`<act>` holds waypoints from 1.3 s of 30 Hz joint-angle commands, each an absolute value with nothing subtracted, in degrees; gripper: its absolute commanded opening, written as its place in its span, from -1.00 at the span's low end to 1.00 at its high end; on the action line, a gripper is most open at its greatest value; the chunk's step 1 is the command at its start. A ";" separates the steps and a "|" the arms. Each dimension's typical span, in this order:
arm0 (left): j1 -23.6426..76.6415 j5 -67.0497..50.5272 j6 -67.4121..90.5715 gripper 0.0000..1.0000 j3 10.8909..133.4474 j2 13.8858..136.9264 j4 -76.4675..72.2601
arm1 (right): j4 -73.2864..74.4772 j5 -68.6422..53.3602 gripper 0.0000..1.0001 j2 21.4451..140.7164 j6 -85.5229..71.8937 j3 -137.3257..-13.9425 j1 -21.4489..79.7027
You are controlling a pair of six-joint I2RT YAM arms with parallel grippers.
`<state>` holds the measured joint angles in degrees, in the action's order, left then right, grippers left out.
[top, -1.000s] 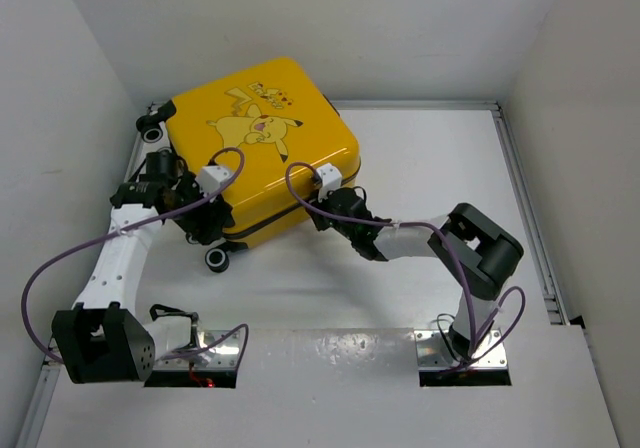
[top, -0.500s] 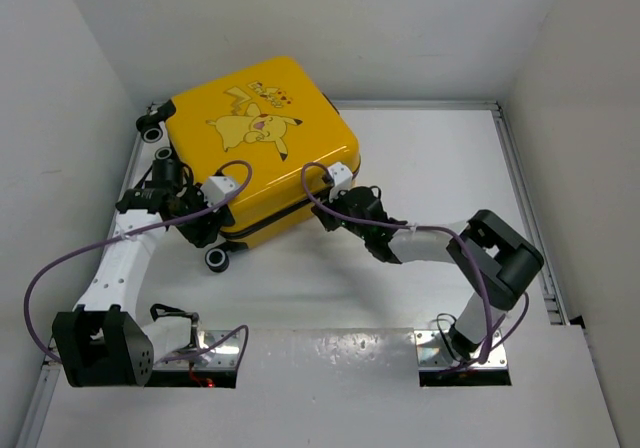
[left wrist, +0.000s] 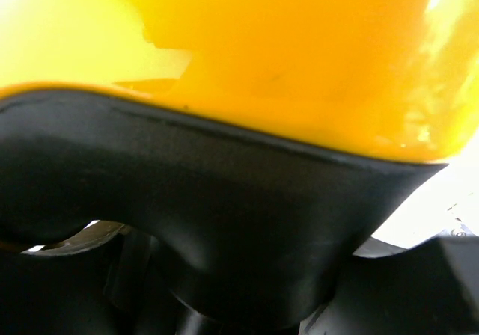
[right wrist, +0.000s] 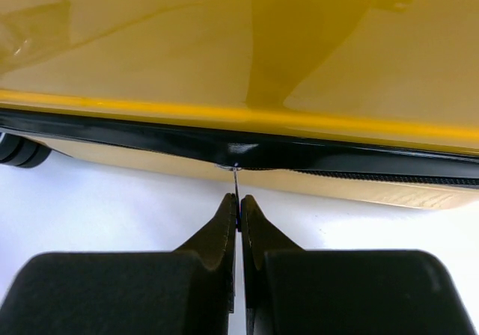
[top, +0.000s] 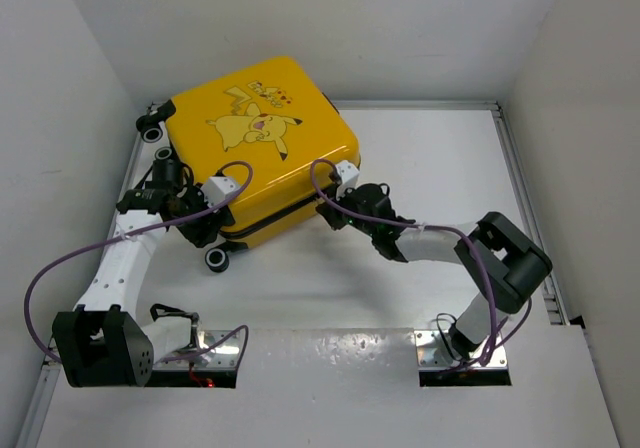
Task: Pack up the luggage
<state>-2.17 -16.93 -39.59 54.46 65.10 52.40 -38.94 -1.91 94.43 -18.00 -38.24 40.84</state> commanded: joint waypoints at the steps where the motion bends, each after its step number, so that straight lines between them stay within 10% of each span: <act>1: -3.43 -10.11 -35.42 -1.00 53.09 66.36 47.90 | -41.49 0.26 -1.00 92.02 -18.54 -38.41 38.15; 21: -14.41 -7.56 -36.74 -1.00 56.59 77.33 42.81 | -34.28 -5.52 -1.00 95.00 -18.81 -42.36 16.45; 39: -11.17 -2.37 -39.20 -1.00 87.61 111.70 33.31 | -49.04 -11.70 -1.00 135.50 -13.27 -83.21 12.04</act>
